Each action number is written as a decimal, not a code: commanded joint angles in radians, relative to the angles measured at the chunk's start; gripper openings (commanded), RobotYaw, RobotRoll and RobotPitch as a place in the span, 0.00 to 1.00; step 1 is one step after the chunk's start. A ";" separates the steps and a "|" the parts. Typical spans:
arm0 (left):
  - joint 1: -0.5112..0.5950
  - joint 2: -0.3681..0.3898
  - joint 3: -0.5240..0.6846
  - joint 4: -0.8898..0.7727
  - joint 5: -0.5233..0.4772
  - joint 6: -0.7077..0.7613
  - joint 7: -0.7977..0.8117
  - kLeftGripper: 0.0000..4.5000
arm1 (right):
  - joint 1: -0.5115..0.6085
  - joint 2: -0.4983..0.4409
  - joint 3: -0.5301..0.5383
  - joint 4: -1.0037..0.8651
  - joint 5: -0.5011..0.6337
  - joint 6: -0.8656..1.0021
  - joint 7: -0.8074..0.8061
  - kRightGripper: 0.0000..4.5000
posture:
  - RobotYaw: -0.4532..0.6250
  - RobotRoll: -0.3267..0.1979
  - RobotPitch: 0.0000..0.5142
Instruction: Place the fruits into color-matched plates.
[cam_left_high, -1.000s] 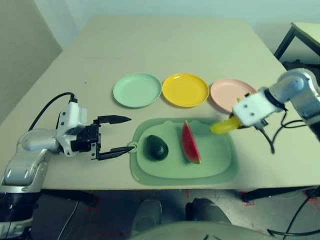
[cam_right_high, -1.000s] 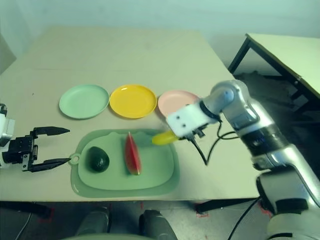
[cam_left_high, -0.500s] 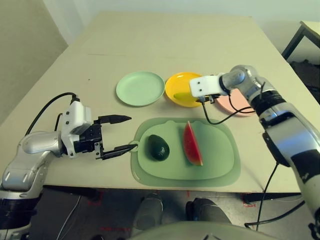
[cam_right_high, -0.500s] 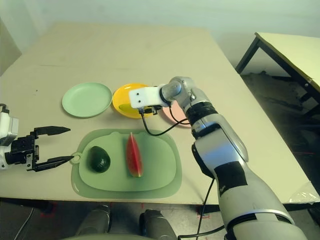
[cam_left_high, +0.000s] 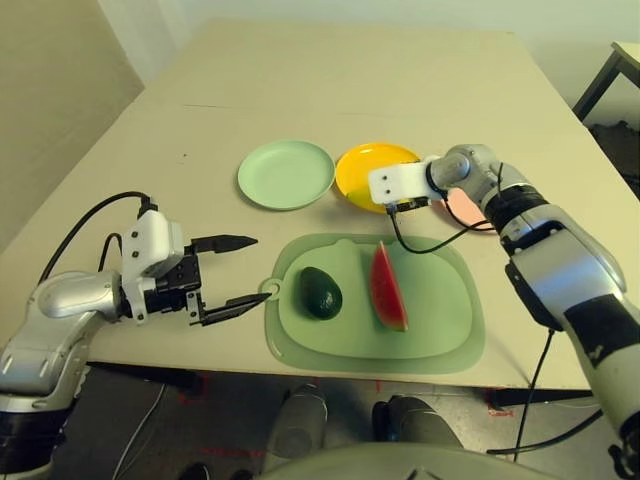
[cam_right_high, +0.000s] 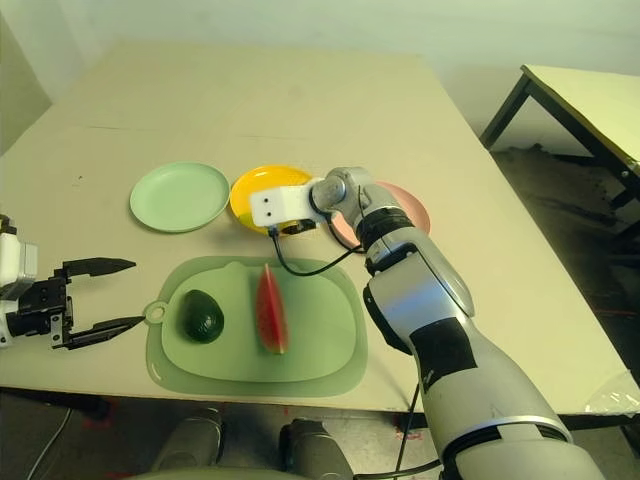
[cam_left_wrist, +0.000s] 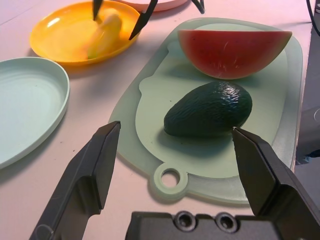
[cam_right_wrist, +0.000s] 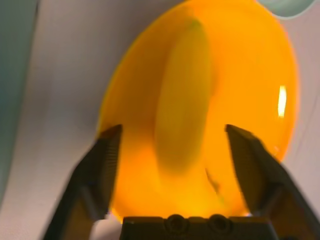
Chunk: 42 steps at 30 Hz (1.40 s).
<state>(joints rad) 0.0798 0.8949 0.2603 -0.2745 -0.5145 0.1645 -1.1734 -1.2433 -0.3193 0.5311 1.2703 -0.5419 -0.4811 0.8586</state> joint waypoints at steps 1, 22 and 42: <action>-0.015 0.005 -0.002 0.000 0.006 -0.012 -0.011 1.00 | -0.021 -0.018 -0.005 0.007 -0.007 -0.016 0.005 0.99 | 0.59 0.62 0.15; -0.103 0.028 -0.052 0.081 -0.017 -0.019 -0.171 1.00 | 0.227 -0.363 0.062 -0.995 0.408 -0.199 0.748 0.99 | 0.54 0.62 0.13; -0.163 0.056 -0.078 0.097 -0.010 0.000 -0.217 1.00 | 0.255 -0.268 0.190 -1.203 0.314 -0.060 0.732 0.99 | 0.54 0.62 0.15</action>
<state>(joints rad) -0.0808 0.9423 0.1985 -0.1662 -0.5291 0.1559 -1.3878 -0.9973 -0.5900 0.6983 0.0405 -0.1990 -0.5264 1.5990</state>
